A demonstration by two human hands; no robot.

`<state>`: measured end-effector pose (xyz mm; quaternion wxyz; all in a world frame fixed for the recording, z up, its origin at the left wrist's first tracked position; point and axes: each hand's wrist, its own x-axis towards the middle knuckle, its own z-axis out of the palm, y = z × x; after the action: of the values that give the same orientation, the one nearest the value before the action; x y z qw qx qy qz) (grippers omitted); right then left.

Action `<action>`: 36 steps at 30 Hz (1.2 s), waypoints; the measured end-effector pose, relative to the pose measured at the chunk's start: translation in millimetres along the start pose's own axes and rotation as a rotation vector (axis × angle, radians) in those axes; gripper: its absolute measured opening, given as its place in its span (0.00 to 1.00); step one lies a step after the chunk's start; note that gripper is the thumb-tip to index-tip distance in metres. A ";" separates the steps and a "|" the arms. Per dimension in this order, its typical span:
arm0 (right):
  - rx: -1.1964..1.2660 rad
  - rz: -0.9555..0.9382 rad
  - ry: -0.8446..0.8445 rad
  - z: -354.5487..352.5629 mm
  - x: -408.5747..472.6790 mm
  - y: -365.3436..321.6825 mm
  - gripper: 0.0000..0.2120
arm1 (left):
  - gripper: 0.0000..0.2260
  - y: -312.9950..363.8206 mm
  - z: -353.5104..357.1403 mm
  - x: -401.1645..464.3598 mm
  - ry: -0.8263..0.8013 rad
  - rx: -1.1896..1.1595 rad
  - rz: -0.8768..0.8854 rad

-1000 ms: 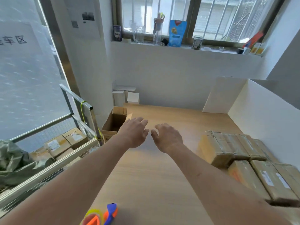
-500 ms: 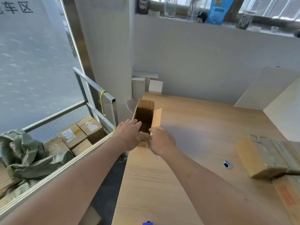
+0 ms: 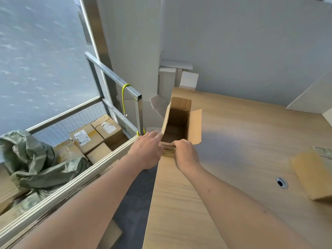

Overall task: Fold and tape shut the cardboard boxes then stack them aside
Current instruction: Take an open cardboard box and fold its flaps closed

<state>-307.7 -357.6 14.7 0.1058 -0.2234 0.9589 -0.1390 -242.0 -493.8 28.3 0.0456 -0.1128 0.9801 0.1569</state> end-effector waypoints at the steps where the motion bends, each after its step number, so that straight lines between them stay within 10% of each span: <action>1: 0.021 0.008 0.017 -0.7 -1.2 1.5 0.16 | 0.23 -1.2 -0.4 -2.3 0.003 -0.010 -0.004; 26: 0.300 -0.090 0.433 -144.7 -193.6 163.0 0.15 | 0.39 162.5 -9.3 -119.5 -0.084 -0.008 0.099; 36: 0.292 -0.032 0.247 -123.4 -290.5 308.8 0.16 | 0.11 281.6 56.4 -174.5 -0.093 0.091 0.171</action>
<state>-208.6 68.6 74.5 0.0166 -0.2021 0.9306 -0.3048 -135.9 -179.2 80.4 0.0825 -0.0192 0.9891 0.1206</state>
